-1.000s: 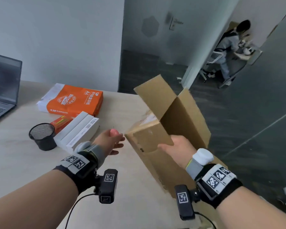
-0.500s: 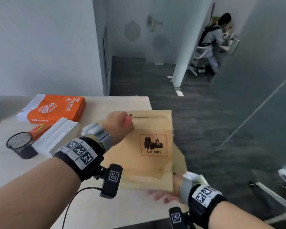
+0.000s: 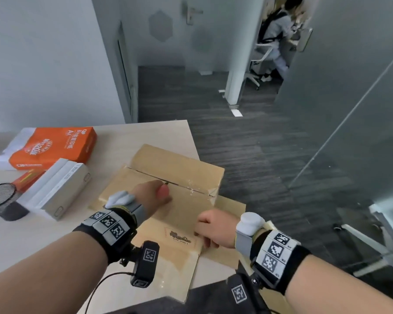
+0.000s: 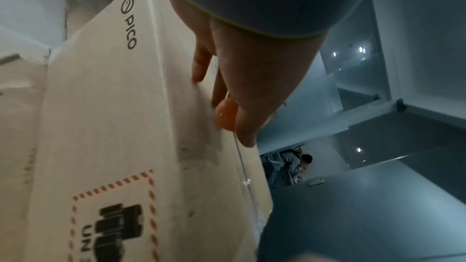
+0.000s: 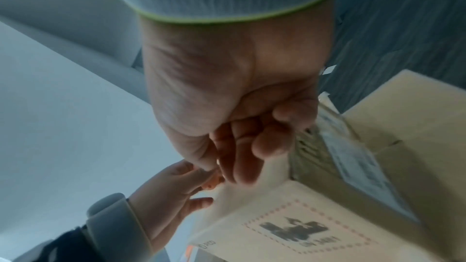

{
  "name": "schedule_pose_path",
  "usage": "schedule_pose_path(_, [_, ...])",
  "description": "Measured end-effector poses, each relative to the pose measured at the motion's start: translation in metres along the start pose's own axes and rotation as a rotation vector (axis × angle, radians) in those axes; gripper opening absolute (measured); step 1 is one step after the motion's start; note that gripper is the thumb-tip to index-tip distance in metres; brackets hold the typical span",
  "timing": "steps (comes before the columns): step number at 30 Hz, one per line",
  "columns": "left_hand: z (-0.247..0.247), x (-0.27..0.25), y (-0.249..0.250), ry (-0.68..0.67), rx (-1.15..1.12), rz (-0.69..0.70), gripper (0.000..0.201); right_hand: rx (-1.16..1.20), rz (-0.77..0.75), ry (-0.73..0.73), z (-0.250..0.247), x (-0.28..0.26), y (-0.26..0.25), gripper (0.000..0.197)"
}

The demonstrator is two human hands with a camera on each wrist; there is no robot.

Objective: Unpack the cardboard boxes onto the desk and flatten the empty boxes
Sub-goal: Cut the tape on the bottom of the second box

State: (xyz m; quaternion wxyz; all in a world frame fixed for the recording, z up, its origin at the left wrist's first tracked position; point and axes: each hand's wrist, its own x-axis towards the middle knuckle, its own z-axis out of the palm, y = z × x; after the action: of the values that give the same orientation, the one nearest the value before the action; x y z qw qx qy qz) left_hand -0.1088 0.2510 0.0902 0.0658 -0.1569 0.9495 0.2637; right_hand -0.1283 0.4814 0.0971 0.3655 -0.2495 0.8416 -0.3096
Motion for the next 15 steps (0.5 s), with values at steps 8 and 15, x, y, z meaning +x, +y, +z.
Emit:
schedule_pose_path(8, [-0.014, -0.031, 0.030, -0.029, -0.275, -0.012, 0.027, 0.447, -0.094, 0.408, 0.006, 0.031, -0.037, 0.014])
schedule_pose_path(15, [-0.024, -0.028, 0.005, -0.077, -0.270, -0.033, 0.021, 0.504, -0.131, 0.485, 0.013, 0.048, -0.056, 0.010])
